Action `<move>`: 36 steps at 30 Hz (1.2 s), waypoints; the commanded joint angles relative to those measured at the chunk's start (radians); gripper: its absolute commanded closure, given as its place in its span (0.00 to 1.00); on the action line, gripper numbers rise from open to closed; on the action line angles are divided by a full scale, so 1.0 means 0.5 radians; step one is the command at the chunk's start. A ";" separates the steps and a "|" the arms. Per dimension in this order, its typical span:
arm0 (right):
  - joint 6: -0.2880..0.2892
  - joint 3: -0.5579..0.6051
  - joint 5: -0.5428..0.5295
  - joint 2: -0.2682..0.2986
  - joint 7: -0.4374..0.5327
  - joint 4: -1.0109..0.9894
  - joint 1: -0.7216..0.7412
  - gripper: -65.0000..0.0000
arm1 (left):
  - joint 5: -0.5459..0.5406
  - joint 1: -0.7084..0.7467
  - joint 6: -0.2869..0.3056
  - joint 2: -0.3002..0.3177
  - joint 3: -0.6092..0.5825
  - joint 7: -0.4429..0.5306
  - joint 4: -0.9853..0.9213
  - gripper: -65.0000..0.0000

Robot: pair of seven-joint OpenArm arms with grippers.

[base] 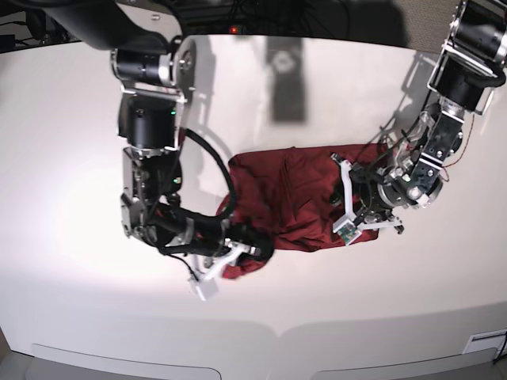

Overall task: Fold the T-shirt properly
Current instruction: 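Grasp the strip's other end with the right gripper and lift it, then fold the held end over toward the left gripper with the right gripper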

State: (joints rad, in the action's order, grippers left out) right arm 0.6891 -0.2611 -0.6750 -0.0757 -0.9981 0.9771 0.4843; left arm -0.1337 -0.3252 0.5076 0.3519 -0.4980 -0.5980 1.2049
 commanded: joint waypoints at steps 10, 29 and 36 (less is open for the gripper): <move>0.018 0.438 -0.089 -0.163 0.114 0.031 0.065 1.00 | 0.005 -0.035 0.016 -0.034 -0.001 -0.108 0.097 0.67; 0.018 0.864 -0.505 -0.163 0.072 0.031 0.222 1.00 | 0.013 -0.249 0.012 -0.037 -0.001 -0.289 0.097 0.67; 0.018 0.864 -0.641 -0.163 0.064 0.031 0.224 1.00 | 0.021 -0.423 -0.031 0.031 -0.001 -0.422 0.097 0.67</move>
State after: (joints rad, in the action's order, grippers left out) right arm 0.6857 0.1715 -0.9516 -0.1505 -0.9871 0.9749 0.5591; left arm -0.1238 -0.5087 0.4969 0.3573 -0.5041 -0.8158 1.2392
